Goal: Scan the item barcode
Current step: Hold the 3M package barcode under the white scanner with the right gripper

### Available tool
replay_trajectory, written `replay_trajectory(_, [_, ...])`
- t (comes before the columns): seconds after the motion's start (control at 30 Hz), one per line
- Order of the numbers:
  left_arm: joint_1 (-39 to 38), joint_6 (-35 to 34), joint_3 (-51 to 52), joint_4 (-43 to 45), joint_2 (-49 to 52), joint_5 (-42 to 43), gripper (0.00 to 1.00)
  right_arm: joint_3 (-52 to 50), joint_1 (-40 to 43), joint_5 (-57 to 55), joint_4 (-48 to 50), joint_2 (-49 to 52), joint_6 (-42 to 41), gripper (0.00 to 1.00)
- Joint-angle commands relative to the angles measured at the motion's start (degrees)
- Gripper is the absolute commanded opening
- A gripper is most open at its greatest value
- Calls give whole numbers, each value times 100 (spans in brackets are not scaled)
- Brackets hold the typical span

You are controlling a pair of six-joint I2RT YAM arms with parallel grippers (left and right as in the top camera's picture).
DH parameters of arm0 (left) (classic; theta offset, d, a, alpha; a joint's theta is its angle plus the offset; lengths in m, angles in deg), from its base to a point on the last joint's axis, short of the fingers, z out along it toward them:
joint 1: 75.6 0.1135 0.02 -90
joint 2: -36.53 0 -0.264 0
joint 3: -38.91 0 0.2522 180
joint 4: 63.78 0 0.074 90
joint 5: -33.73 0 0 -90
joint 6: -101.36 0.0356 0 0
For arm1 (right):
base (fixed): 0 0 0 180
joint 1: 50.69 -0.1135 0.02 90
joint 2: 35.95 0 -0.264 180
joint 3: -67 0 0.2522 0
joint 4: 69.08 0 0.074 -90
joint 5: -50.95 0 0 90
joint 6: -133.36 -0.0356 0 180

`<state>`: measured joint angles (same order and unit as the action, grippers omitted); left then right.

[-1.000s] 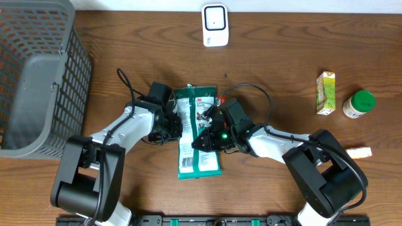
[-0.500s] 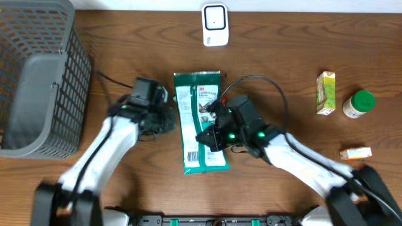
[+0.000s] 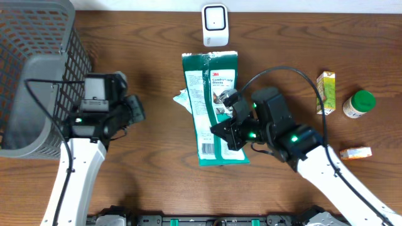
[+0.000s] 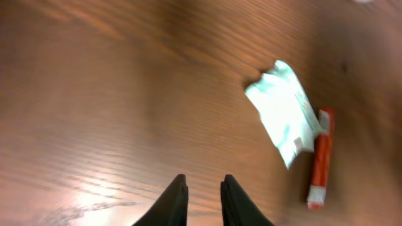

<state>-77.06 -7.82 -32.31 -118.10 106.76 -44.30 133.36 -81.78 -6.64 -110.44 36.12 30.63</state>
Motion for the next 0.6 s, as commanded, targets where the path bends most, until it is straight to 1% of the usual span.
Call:
replay_trajectory(0.0, [345, -254, -157, -61, 15, -26, 19, 1244, 31, -658, -780, 151, 962, 1])
replay_trajectory(0.1, [511, -227, -538, -380, 138, 42, 19, 2474, 31, -1064, -1676, 564, 1401, 1])
replay_trajectory(0.2, [595, -98, -1147, -835, 363, 39, 19, 3871, 31, -1537, -2555, 1182, 1722, 1])
replay_trajectory(0.3, [595, -103, -1537, -951, 560, 42, 20, 5034, 31, -1812, -3042, 1803, 2059, 1])
replay_trajectory(0.33, [595, -103, -1543, -896, 577, 39, 23, 5246, 31, -1858, -3058, 1941, 2124, 1])
replay_trajectory(0.4, [595, -103, -1541, -868, 614, 37, 50, 5633, 31, -2031, -2940, 2229, 2428, 1])
replay_trajectory(0.43, [595, -103, -1534, -870, 625, 37, 57, 5689, 28, -2118, -2861, 2293, 2542, 1])
replay_trajectory(0.47, [595, -103, -1521, -872, 643, 39, 62, 5709, 24, -2264, -2704, 2369, 2745, 1])
replay_trajectory(0.5, [595, -105, -1506, -879, 656, 39, 68, 5707, 22, -2356, -2570, 2430, 3034, 1])
replay_trajectory(0.53, [595, -103, -1499, -890, 669, 39, 78, 5705, 17, -2413, -2490, 2498, 3322, 1])
replay_trajectory(0.57, [595, -105, -1499, -892, 682, 39, 83, 5705, 11, -2511, -2389, 2592, 3622, 1])
